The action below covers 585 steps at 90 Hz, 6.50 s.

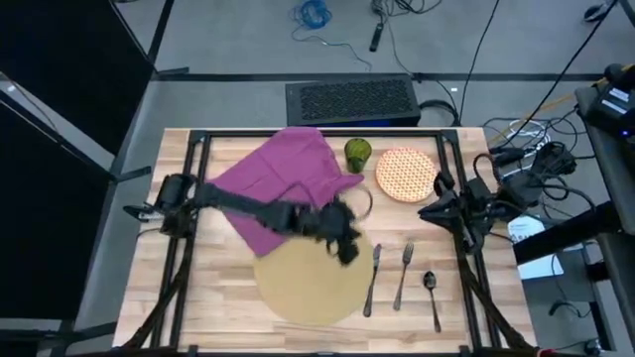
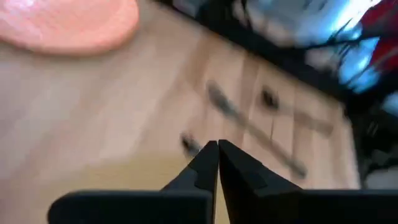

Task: Set table place
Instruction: Put the orange plate on the brown placemat

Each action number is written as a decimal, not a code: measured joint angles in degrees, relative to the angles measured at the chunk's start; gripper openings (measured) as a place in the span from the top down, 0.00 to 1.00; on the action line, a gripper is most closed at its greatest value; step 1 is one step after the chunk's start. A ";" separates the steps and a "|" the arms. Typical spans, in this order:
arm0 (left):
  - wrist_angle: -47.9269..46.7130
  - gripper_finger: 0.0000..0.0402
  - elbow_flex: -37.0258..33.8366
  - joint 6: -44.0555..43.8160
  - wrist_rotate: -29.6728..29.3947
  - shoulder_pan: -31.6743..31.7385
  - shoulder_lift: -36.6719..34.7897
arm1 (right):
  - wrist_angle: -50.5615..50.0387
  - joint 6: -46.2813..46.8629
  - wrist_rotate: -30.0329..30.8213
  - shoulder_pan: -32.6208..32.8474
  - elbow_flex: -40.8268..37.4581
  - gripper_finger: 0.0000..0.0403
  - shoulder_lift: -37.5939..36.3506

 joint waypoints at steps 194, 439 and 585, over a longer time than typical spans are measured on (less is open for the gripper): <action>-18.32 1.00 3.39 23.24 -8.49 -0.16 -15.03 | -45.06 -12.28 -25.93 -90.85 13.28 1.00 37.09; -17.97 1.00 -4.44 15.88 -8.62 -3.83 -15.10 | -42.63 -5.03 -21.52 -66.74 13.14 1.00 68.23; 8.88 1.00 -16.48 -20.68 13.02 15.04 2.78 | -51.94 4.09 -19.49 -48.41 13.14 0.63 16.81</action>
